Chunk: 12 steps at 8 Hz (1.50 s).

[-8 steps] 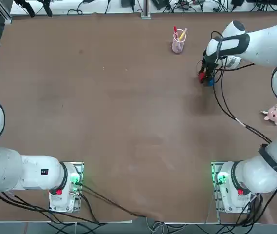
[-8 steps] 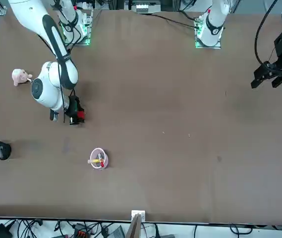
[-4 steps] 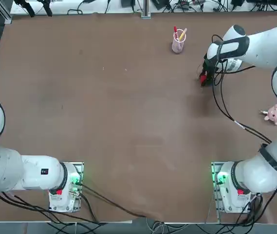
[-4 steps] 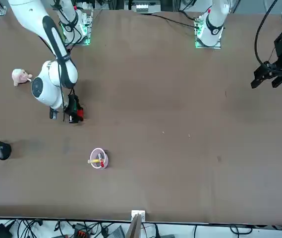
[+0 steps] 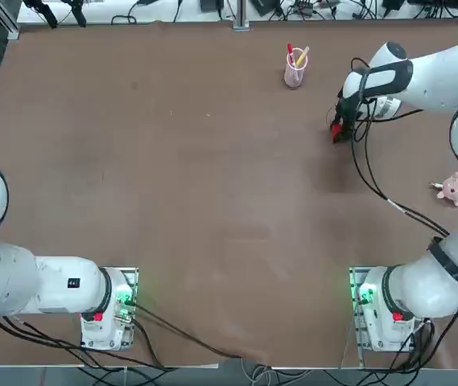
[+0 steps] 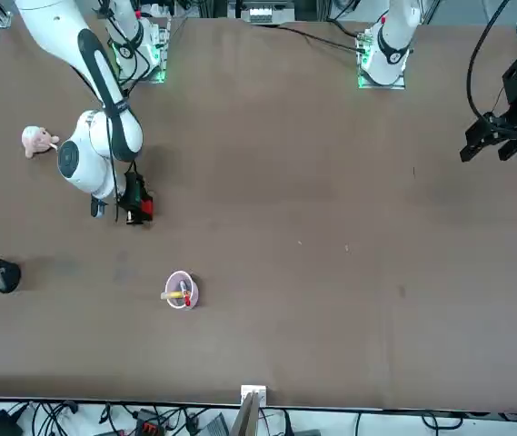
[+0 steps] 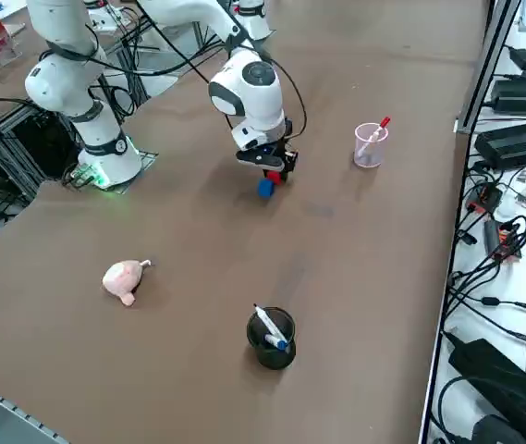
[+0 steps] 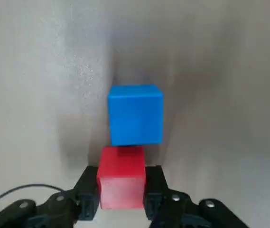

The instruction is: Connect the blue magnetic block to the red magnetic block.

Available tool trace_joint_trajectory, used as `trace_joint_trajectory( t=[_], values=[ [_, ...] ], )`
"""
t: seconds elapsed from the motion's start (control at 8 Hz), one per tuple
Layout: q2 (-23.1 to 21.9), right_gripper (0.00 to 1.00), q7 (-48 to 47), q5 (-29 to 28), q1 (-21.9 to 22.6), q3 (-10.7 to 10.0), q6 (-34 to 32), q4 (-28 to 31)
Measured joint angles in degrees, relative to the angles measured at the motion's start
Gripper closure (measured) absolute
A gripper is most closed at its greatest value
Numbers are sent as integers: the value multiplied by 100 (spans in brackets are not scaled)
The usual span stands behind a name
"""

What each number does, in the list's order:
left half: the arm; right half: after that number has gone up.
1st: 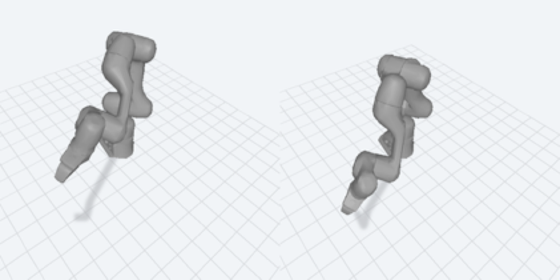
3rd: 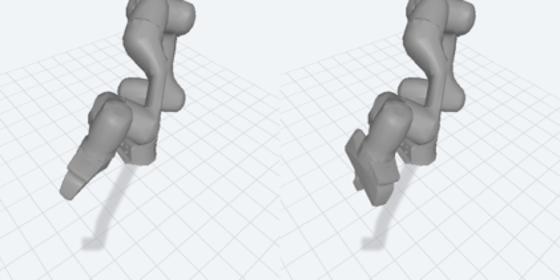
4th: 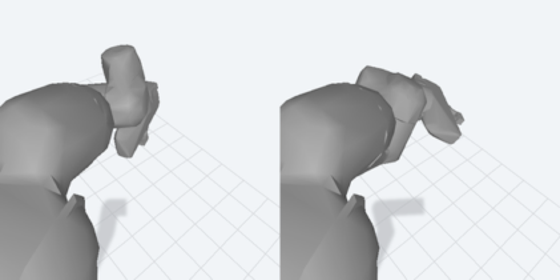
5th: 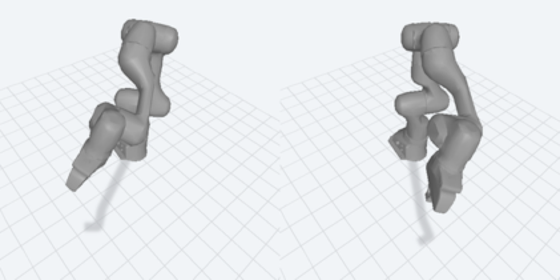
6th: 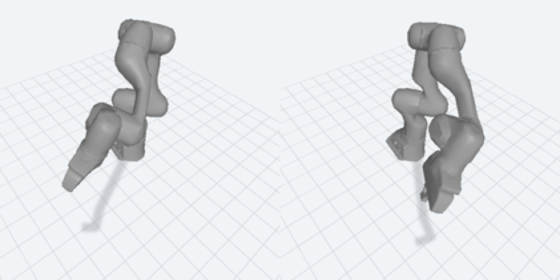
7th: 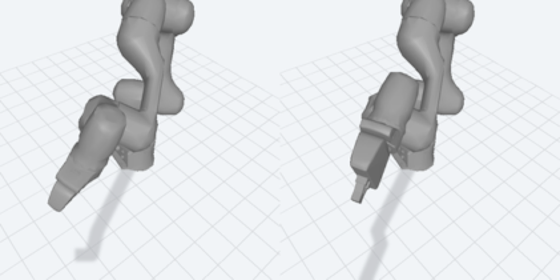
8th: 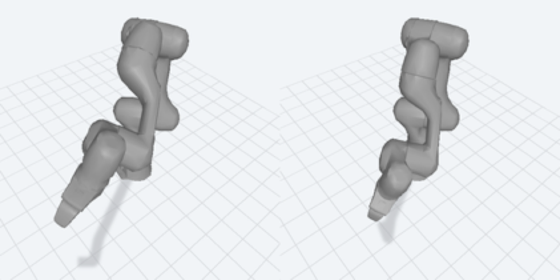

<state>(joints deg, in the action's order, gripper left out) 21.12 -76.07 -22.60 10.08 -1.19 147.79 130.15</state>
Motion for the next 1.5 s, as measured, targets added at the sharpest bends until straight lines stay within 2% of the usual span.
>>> trace_joint_trajectory(
  t=[1.12, 1.5],
  values=[
    [-8, 52, 5, -5, -117, 2, -8, 13],
    [-66, 52, 5, -9, -190, 4, -248, 60]
  ],
)
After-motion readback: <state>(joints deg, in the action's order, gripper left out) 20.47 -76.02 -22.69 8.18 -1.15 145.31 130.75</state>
